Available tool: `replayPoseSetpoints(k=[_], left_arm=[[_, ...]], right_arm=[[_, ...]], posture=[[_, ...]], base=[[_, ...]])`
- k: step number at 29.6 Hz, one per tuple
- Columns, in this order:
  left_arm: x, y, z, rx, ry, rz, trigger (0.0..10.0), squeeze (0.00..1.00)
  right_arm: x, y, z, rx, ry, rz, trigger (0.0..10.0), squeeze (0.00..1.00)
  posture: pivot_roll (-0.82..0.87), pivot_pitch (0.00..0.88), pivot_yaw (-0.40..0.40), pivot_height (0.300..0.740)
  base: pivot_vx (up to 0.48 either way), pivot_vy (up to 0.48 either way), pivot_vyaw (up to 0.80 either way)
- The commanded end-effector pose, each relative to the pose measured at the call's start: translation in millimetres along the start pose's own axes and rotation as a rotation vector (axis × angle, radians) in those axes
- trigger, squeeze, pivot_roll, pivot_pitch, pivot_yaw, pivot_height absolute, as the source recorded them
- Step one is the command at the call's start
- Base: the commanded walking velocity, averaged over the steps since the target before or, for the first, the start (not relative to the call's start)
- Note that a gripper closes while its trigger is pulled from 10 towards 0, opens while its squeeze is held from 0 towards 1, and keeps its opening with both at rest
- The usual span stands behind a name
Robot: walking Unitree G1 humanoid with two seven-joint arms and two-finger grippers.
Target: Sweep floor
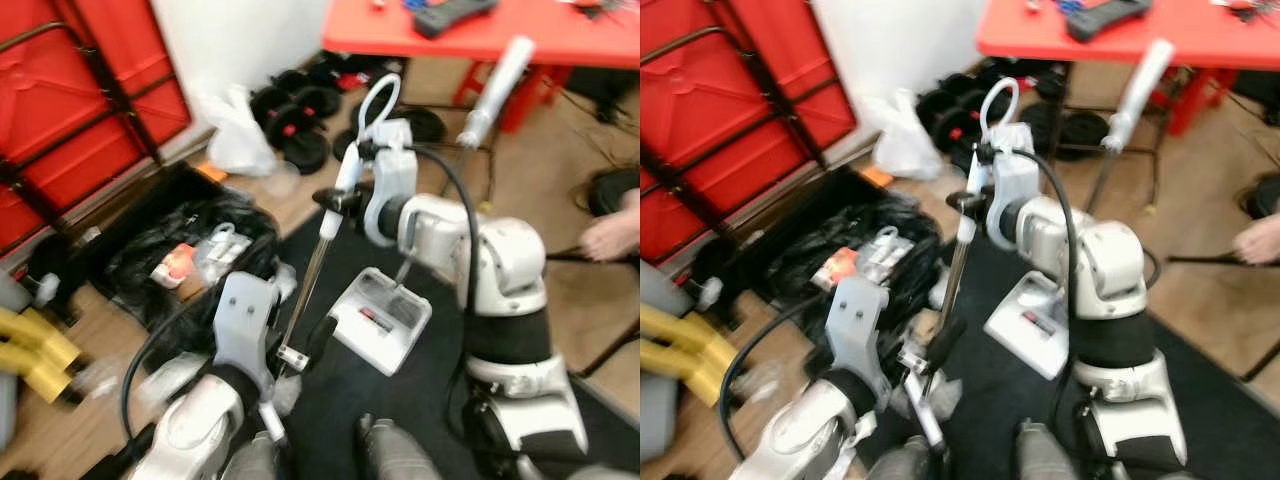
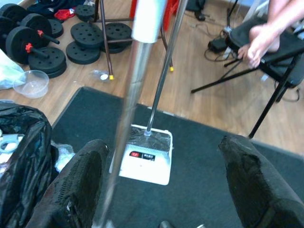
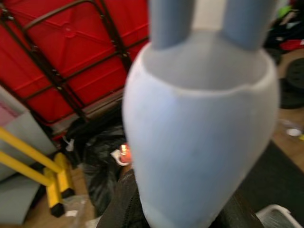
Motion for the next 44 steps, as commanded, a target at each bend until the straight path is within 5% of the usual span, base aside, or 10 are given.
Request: replayPoseSetpoints(k=[1,11,16,25,31,44], left_arm=[[-7,-2.2,3.1,0.017,0.006,0.028,10.0,0.00],[-7,-1.6,4.5,0.021,0.017,0.024,10.0,0.00],[-6,-1.3,4.3,0.023,0.017,0.023,10.0,0.00],[-6,-1.9,3.9,0.023,0.014,0.023,10.0,0.00],[-6,-2.1,3.5,0.020,0.009,0.024,10.0,0.00],[-7,-3.2,2.4,0.019,0.001,0.025,10.0,0.00]], right_arm=[[3,-2.2,7.6,0.032,0.001,-0.011,10.0,0.00],[6,-2.7,-4.0,-0.014,-0.040,-0.028,10.0,0.00],[10,-2.6,-16.0,-0.063,-0.154,-0.038,10.0,0.00],[55,-4.2,-8.2,-0.035,-0.332,-0.212,10.0,0.00],[88,-14.4,11.7,0.075,-0.303,-0.347,10.0,0.00],[112,-18.7,27.3,0.210,-0.210,-0.461,10.0,0.00]], posture=[[-0.12,0.241,0.018,0.740],[-0.12,0.241,0.018,0.740],[-0.11,0.242,0.017,0.740],[-0.11,0.247,0.015,0.740],[-0.11,0.249,0.015,0.740],[-0.10,0.251,0.009,0.740]], base=[[0.000,0.000,-0.75],[0.000,0.000,-0.47],[0.000,0.000,0.00],[0.000,0.000,0.00],[0.000,0.000,0.00],[0.000,0.000,0.00]])
Point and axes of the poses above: a point about 5 cm out from each wrist's last joint towards the gripper, its own y axis pointing out of the wrist towards the gripper, its own x axis along the axis of the wrist's last joint, z = x × y, the point moved 6 cm from there along y, pointing out of the wrist towards the gripper, and after that the axes turned 2 degrees about y, right-handed, at the moved point
